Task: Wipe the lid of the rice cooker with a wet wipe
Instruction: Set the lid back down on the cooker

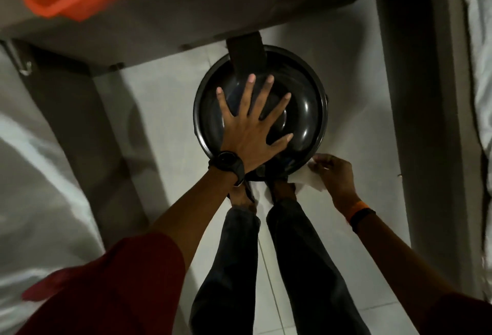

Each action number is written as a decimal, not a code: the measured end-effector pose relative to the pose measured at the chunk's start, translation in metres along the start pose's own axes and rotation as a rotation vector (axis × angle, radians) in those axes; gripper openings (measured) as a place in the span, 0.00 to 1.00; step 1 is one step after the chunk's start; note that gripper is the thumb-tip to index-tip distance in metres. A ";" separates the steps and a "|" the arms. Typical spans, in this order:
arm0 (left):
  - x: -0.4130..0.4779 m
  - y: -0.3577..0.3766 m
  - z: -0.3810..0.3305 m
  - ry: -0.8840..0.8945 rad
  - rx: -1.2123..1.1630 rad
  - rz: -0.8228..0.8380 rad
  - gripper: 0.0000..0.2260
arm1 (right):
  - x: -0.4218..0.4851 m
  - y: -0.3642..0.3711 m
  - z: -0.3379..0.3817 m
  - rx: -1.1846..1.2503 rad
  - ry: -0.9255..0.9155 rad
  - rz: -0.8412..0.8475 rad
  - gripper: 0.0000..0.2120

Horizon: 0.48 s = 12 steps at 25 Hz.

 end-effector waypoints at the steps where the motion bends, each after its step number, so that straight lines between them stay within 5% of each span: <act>1: -0.002 -0.008 0.002 -0.005 -0.025 0.011 0.34 | -0.004 -0.007 -0.007 -0.042 -0.008 -0.026 0.06; 6: 0.011 -0.094 0.042 -0.159 -0.273 -0.199 0.27 | -0.030 -0.038 -0.018 0.023 0.134 0.056 0.08; 12: 0.055 -0.213 0.127 -0.394 -0.613 -0.455 0.21 | -0.084 -0.038 0.065 -0.162 -0.437 -0.001 0.11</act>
Point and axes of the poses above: each hand's wrist, its own x-axis towards the middle knuckle, its own y-axis out of the palm, z = x × y, the point moved 2 cm from there along x, towards the middle knuckle, and after that the axes turned 10 degrees about -z, right-handed, at the moved point
